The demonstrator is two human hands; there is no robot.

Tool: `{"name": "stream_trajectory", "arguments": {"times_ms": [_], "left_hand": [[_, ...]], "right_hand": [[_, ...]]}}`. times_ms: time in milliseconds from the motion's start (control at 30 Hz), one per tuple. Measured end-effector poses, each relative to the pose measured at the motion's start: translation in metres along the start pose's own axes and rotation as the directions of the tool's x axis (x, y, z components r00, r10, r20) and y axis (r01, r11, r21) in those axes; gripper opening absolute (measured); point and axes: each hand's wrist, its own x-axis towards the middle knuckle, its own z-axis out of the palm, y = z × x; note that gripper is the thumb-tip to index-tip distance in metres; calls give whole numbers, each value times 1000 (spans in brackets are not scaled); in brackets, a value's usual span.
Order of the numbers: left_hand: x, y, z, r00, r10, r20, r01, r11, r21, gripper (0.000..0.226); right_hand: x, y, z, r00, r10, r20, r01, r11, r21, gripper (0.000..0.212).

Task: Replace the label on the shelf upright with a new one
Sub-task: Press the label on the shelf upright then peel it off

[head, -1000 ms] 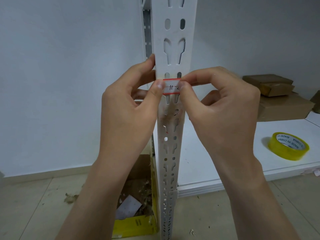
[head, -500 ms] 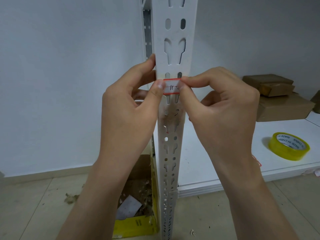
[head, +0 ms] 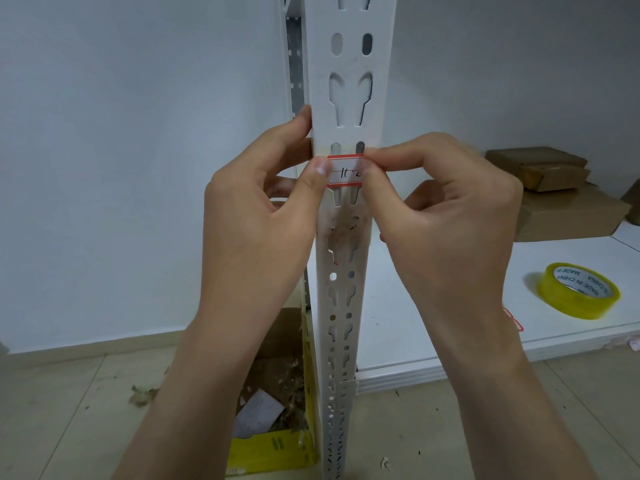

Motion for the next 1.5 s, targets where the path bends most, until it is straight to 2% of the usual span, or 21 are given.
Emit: {"name": "stream_trajectory", "arguments": {"times_ms": [233, 500, 867, 1267, 1333, 1500], "left_hand": [[0, 0, 0, 1000, 2, 4, -2, 1000, -2, 41], [0, 0, 0, 1000, 2, 1, -2, 1000, 6, 41], [0, 1, 0, 1000, -14, 14, 14, 1000, 4, 42], [0, 0, 0, 1000, -12, 13, 12, 1000, -1, 43], [0, 0, 0, 1000, -16, 11, 16, 1000, 0, 43], [0, 2, 0, 999, -28, 19, 28, 1000, -1, 43]], "right_hand": [[-2, 0, 1, 999, 41, -20, -41, 999, 7, 9], [-1, 2, 2, 999, -38, -32, 37, 999, -20, 9], [-1, -3, 1, 997, 73, -21, -73, 997, 16, 3], [3, -4, 0, 999, 43, 27, -42, 998, -48, 7], [3, -5, -2, 998, 58, 28, -58, 998, -24, 2], [2, -4, -2, 996, 89, -3, -88, 996, 2, 4]]}}
